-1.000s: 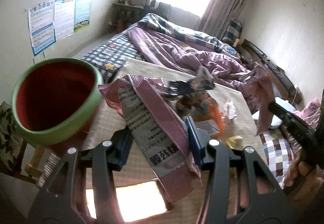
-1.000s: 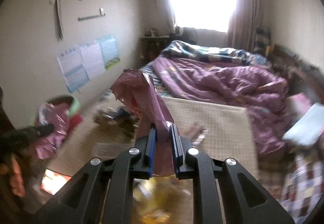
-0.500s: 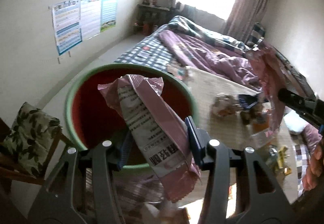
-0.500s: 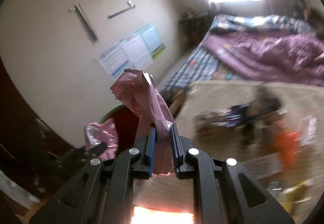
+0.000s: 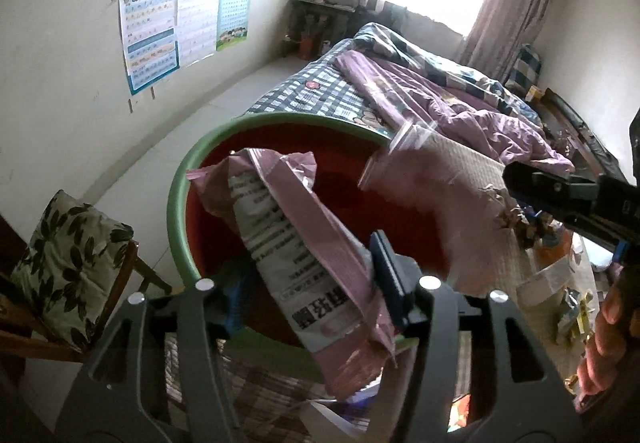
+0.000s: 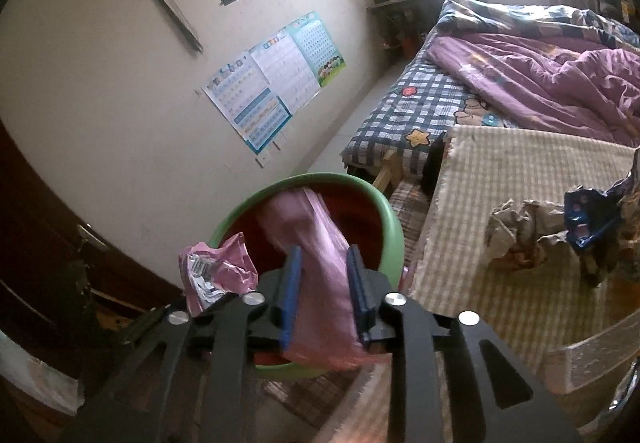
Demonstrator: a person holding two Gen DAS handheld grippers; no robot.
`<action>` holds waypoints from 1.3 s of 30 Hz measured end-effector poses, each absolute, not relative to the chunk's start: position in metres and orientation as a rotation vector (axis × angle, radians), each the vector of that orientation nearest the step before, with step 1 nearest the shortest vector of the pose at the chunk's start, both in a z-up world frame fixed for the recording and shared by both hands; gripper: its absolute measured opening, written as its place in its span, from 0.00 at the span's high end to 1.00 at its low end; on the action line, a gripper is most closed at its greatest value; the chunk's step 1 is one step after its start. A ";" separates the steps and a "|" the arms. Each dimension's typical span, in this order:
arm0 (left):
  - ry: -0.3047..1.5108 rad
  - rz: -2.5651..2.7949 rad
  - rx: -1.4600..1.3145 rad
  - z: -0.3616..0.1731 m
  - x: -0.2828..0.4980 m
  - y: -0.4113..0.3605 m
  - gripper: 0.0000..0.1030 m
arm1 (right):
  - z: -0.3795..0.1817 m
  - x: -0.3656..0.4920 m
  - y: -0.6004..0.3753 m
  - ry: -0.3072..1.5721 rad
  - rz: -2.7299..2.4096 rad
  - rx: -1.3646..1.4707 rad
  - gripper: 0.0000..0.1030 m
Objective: Collect trash
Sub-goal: 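Carry both pink wrappers over the red bucket and release them, then grasp the yellow wrapper with the left tool while the right tool grasps a yellow bag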
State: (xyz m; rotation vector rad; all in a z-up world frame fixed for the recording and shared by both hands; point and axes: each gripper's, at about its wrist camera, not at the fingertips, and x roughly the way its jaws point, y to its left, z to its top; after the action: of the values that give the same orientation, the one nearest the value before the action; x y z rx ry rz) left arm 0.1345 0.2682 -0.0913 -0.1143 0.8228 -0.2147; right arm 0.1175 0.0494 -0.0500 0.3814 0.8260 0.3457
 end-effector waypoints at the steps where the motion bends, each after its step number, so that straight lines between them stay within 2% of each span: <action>1: 0.825 -0.215 -0.117 -0.092 0.135 0.269 0.45 | -0.051 0.117 0.051 0.825 0.344 0.387 0.66; 4: 0.825 -0.216 -0.120 -0.093 0.134 0.269 0.40 | -0.048 0.113 0.051 0.818 0.342 0.397 0.65; 15: 0.806 -0.233 -0.093 -0.089 0.123 0.250 0.38 | -0.012 0.070 0.017 0.728 0.307 0.383 0.59; 23: 0.769 -0.351 -0.048 -0.071 0.096 0.187 0.36 | 0.010 0.026 -0.056 0.628 0.131 0.260 0.54; 28: 0.782 -0.479 -0.038 -0.068 0.071 0.129 0.32 | -0.003 -0.001 -0.113 0.641 0.005 0.198 0.51; 39: 0.879 -0.764 0.049 -0.099 -0.008 0.031 0.25 | -0.078 -0.055 -0.215 0.846 -0.089 0.236 0.50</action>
State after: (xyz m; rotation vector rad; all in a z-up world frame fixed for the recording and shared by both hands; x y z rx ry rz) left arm -0.0085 0.0313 -0.0988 0.0488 0.8790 -0.7643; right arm -0.0554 -0.2153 -0.0776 0.2361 0.8455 -0.0887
